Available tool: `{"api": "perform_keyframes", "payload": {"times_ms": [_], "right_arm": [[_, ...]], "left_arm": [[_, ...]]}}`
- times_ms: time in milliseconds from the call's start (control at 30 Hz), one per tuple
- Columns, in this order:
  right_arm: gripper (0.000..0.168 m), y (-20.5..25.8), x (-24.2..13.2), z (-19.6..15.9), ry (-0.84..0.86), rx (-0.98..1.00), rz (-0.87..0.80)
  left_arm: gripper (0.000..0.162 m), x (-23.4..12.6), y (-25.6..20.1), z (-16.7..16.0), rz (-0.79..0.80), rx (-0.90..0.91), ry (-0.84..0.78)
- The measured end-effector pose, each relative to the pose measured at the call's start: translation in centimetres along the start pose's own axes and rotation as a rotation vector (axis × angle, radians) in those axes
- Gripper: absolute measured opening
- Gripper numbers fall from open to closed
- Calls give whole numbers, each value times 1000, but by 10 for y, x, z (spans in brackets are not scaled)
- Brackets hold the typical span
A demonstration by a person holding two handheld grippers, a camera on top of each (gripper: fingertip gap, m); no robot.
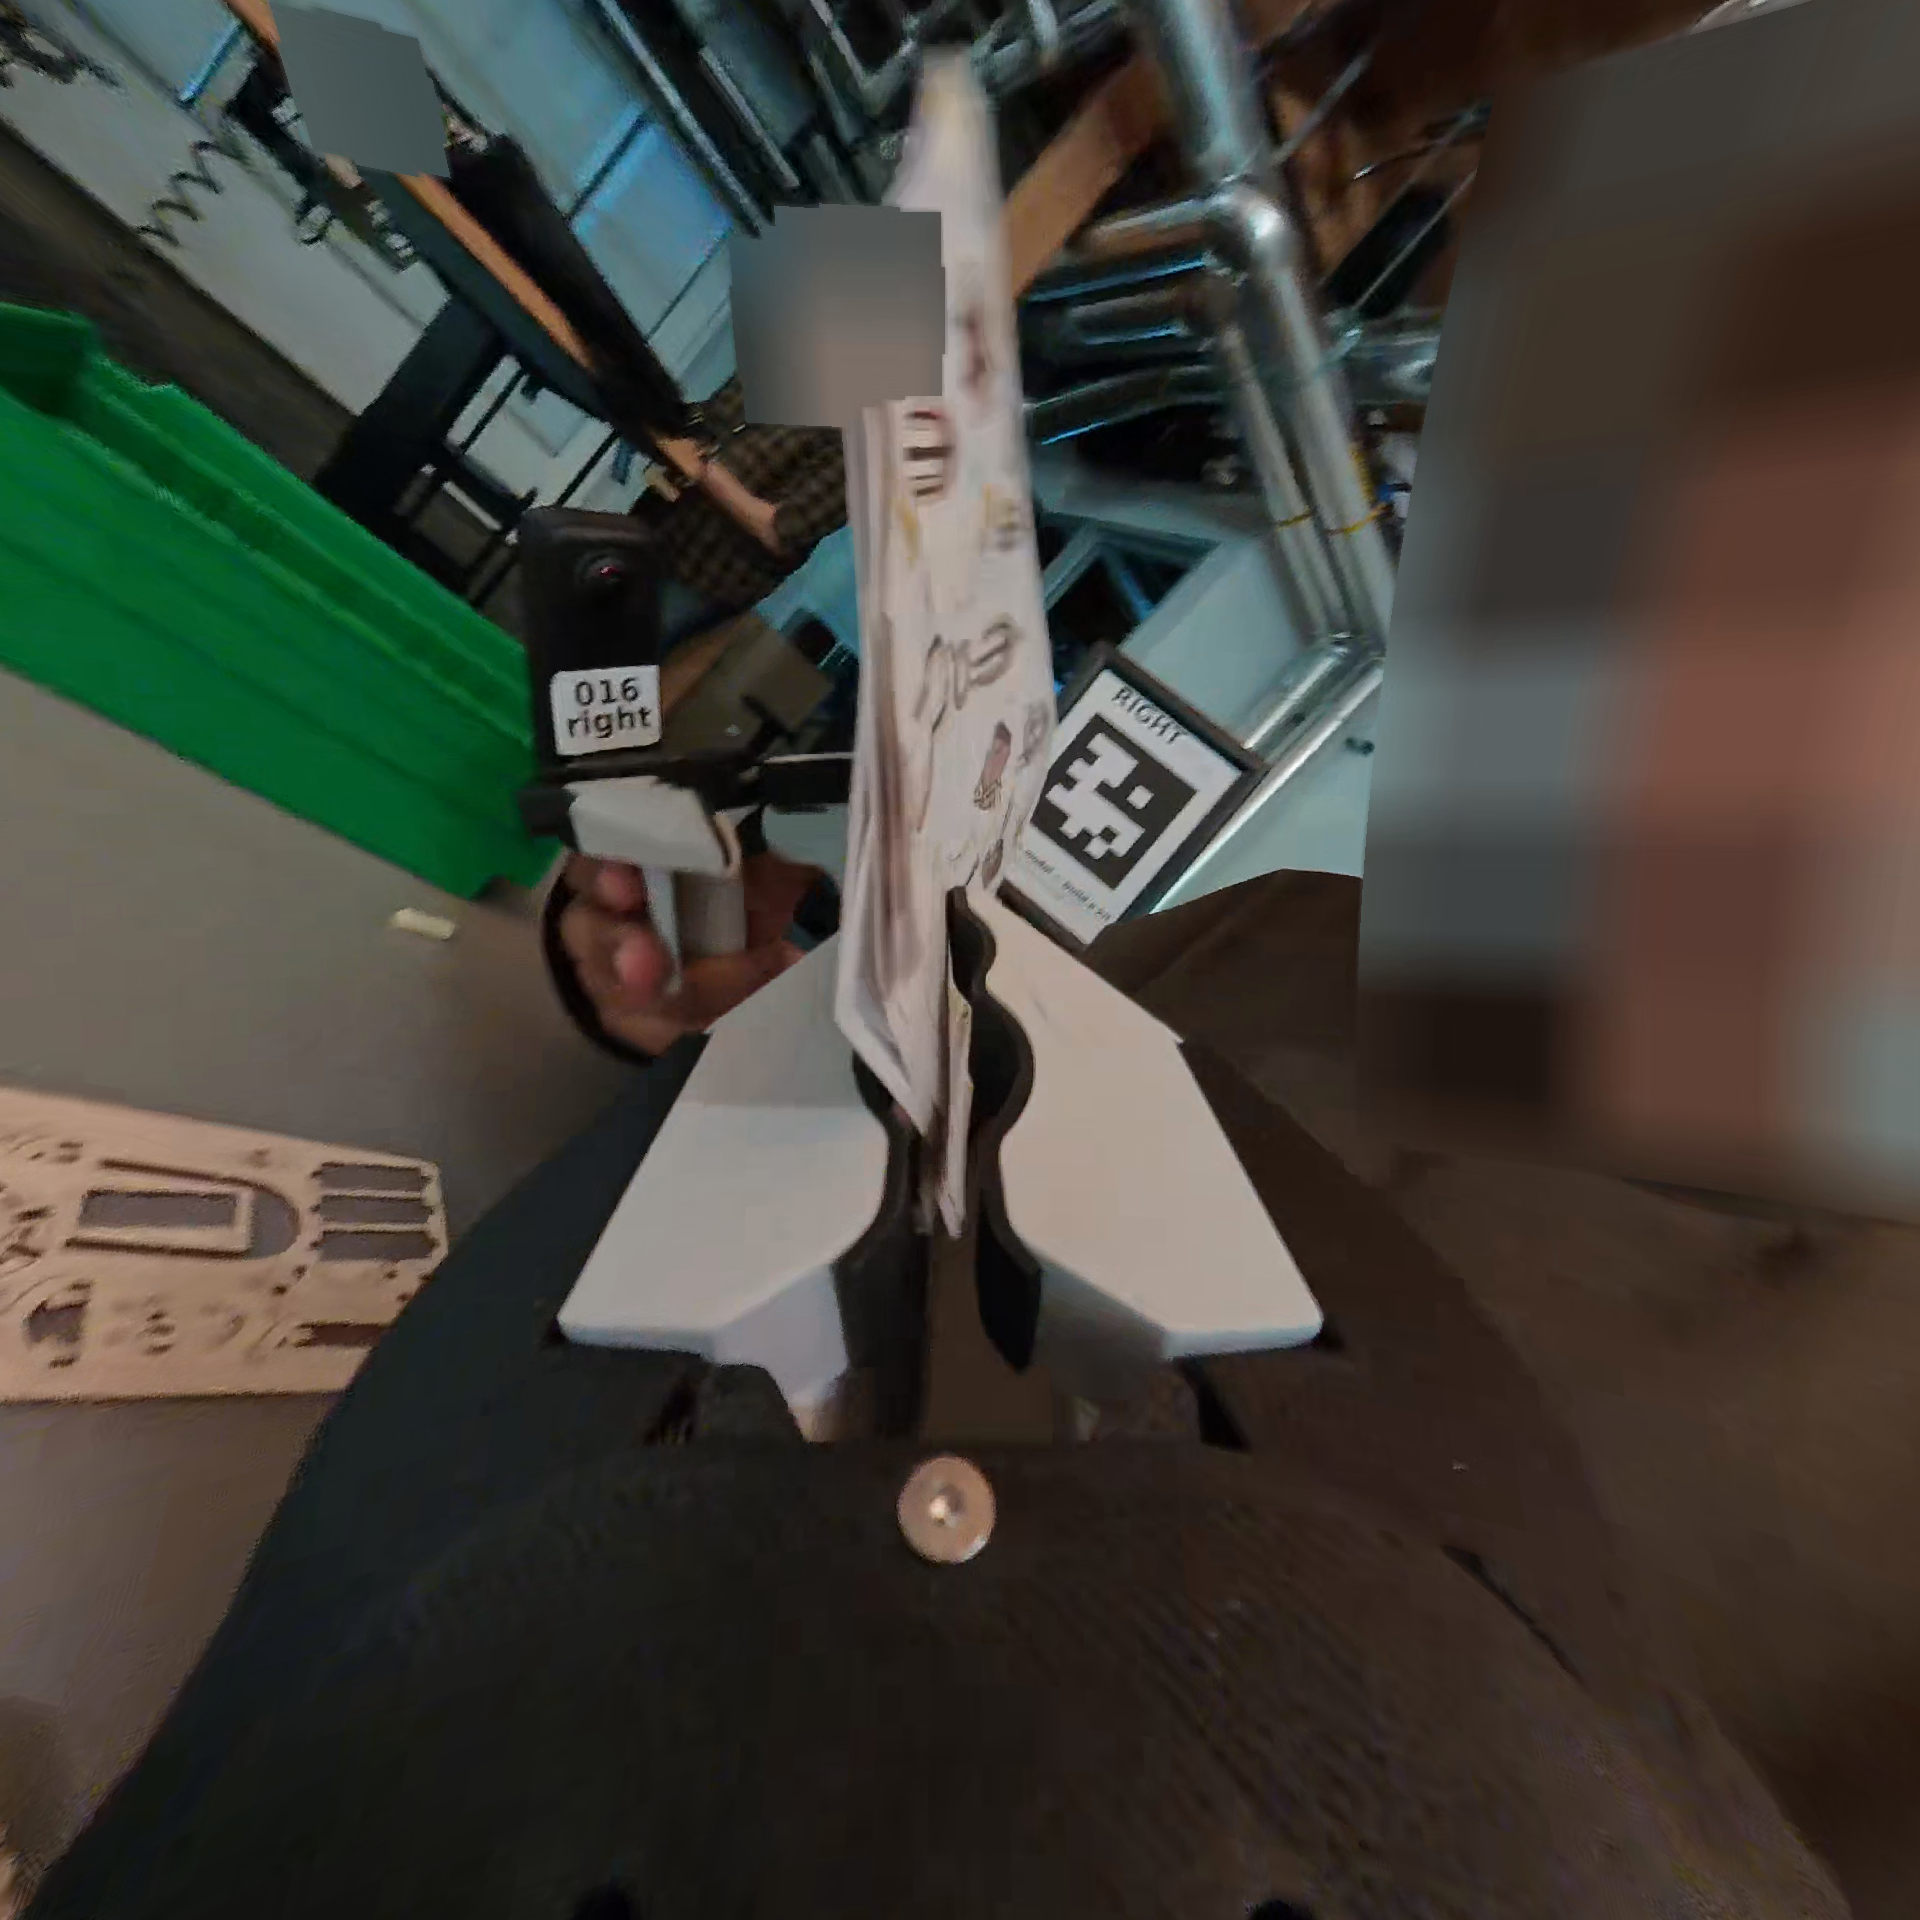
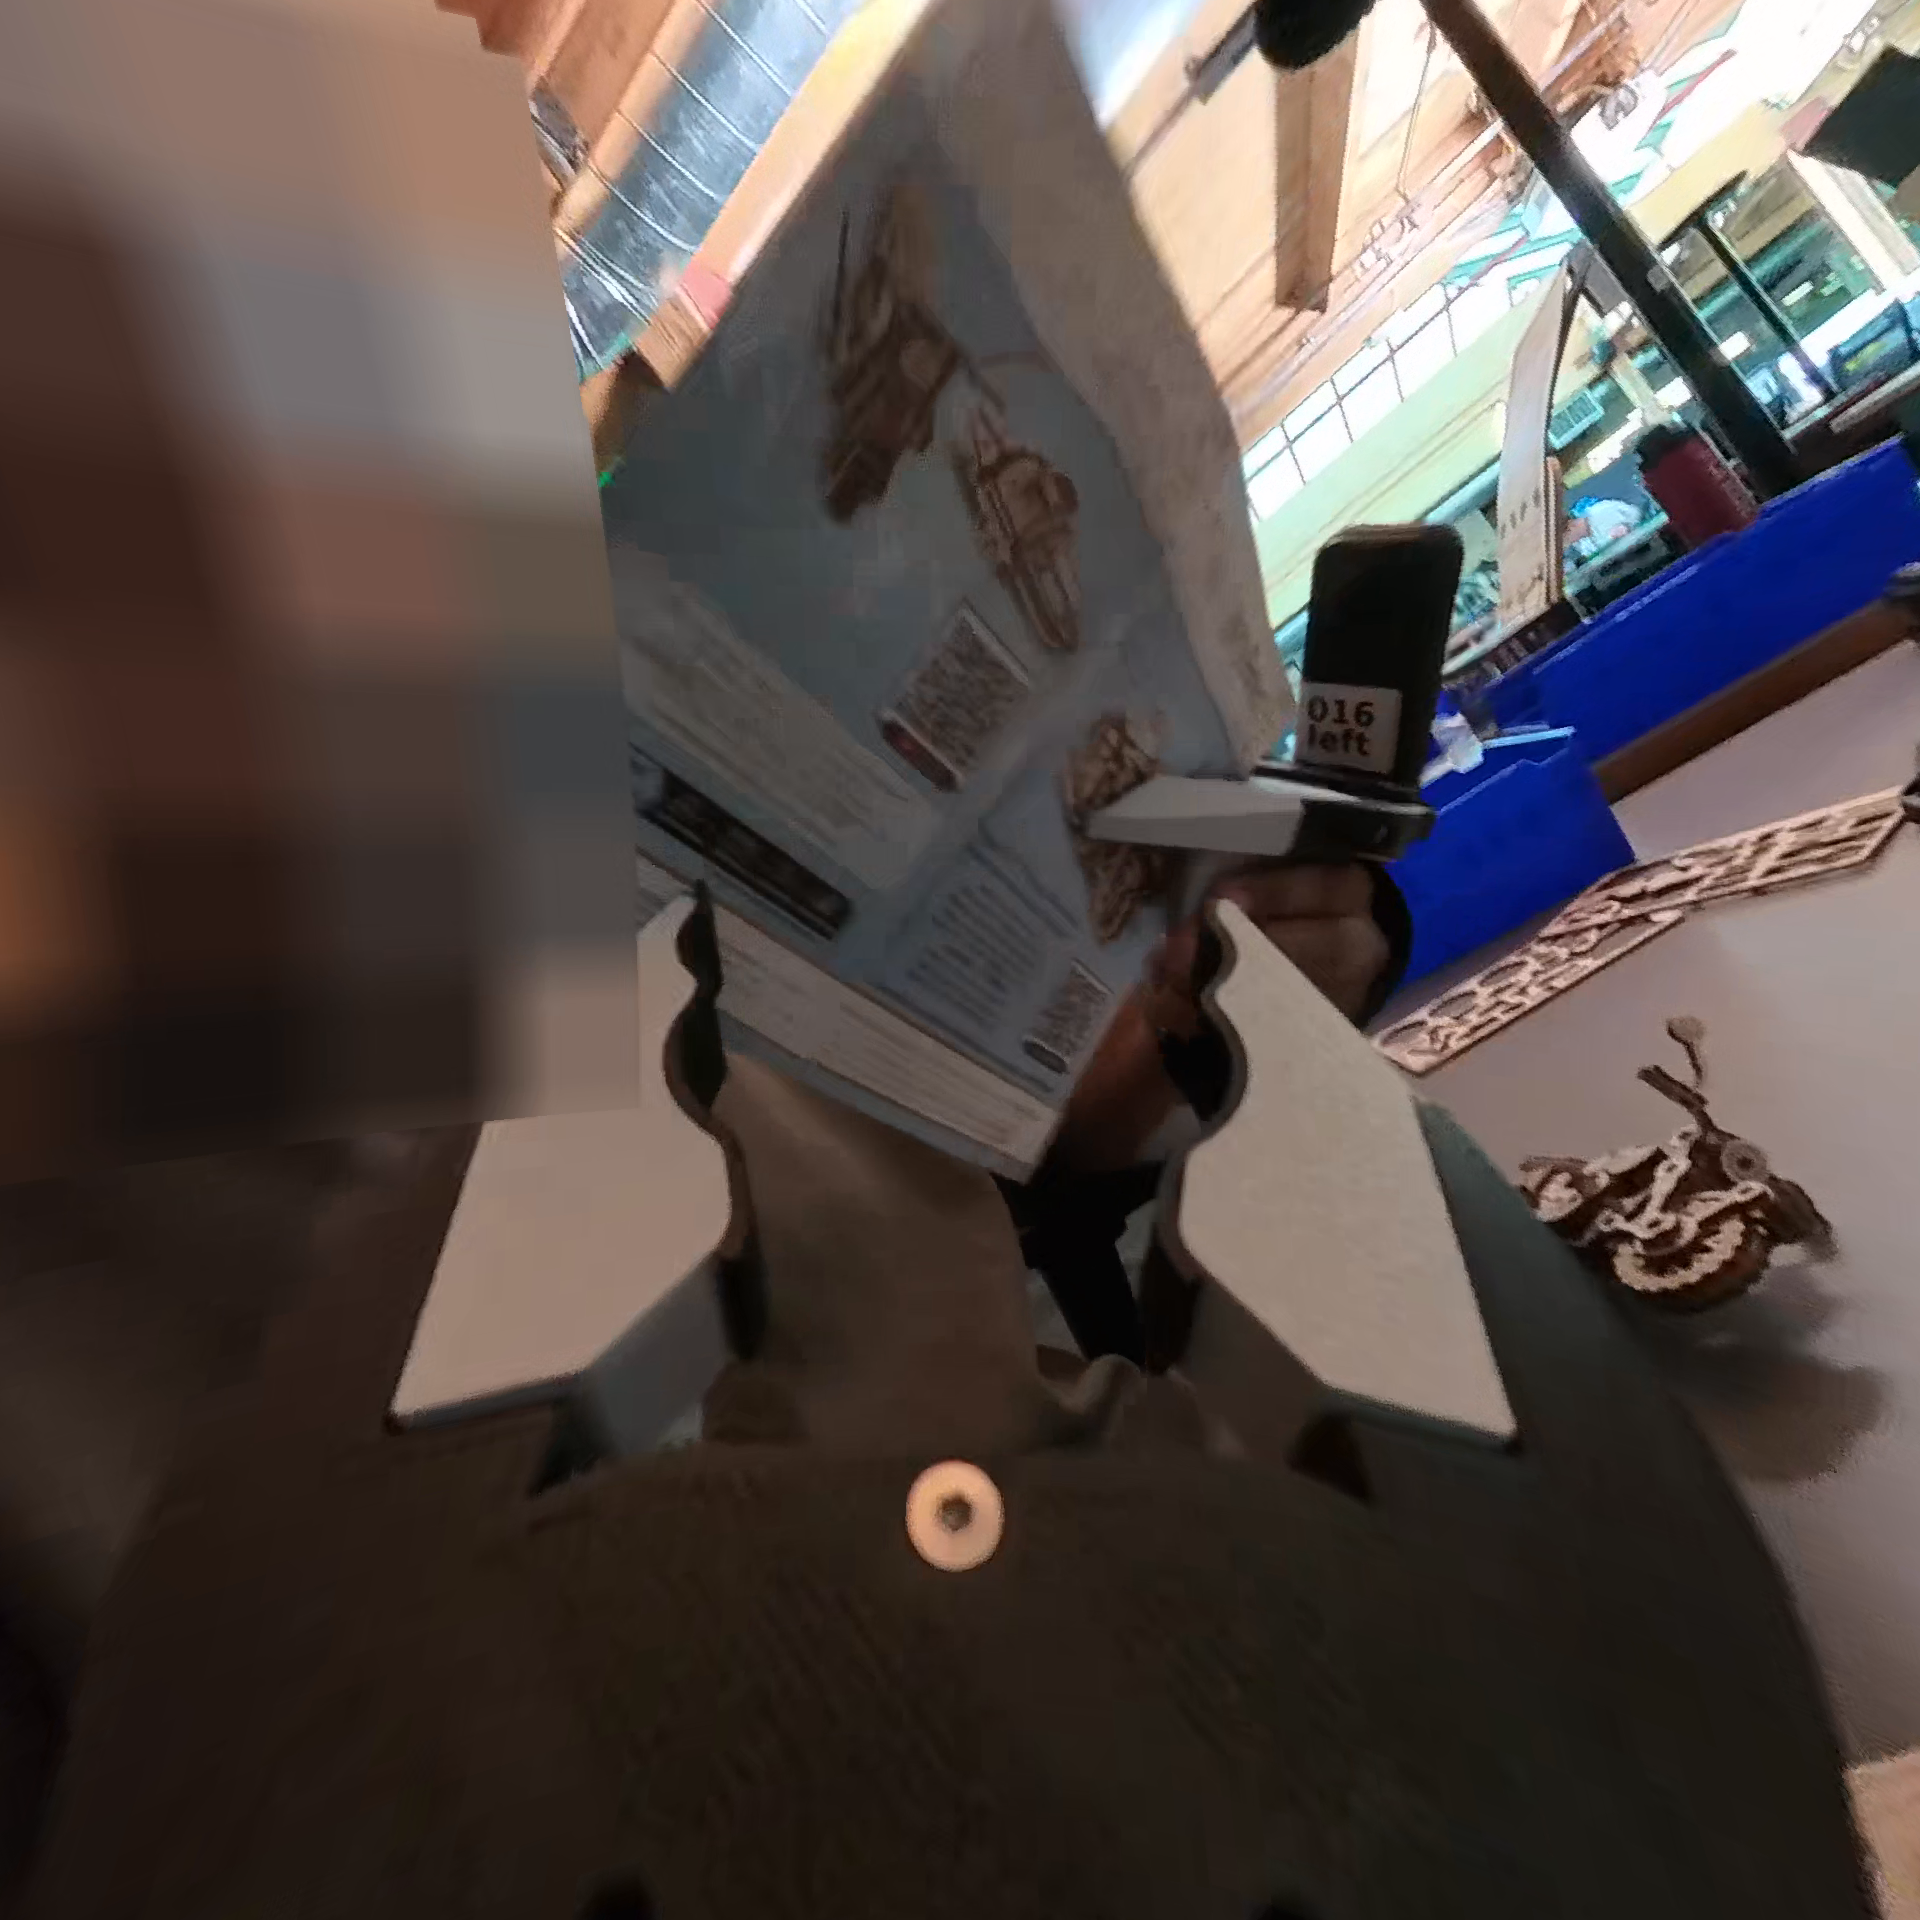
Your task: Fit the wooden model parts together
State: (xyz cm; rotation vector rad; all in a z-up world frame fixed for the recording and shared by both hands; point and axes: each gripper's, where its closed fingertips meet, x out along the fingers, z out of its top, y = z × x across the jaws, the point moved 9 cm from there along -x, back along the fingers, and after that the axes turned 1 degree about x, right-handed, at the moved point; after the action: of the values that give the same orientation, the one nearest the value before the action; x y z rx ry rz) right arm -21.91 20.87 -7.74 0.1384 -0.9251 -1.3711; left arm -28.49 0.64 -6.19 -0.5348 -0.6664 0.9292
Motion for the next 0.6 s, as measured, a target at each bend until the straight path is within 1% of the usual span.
{"api": "perform_keyframes", "payload": {"times_ms": [100, 200, 367, 400, 500, 533, 567, 600], "right_arm": [[90, 2, -11, 9, -53, -8, -10], [89, 3, -17, 15, -56, -37, -47], [90, 0, -22, 22, -16, -75, -133], [85, -4, -22, 24, 19, -86, -170], [56, -23, -24, 35, 123, -136, -323], [35, -32, -25, 42, 135, -156, -382], [7, -42, -27, 49, 138, -177, -446], [0, -52, -28, 56, 143, -195, -498]], "left_arm": [[0, -7, 3, 2, 86, 16, 32], [0, -12, 6, 4, 174, 17, 64], [0, -22, 16, 6, 397, 66, 124], [0, -24, 17, 8, 422, 75, 140], [0, -30, 21, 17, 506, 114, 186], [0, -32, 25, 21, 543, 133, 203], [0, -35, 29, 26, 587, 148, 222], [0, -38, 34, 33, 633, 167, 244]]}}
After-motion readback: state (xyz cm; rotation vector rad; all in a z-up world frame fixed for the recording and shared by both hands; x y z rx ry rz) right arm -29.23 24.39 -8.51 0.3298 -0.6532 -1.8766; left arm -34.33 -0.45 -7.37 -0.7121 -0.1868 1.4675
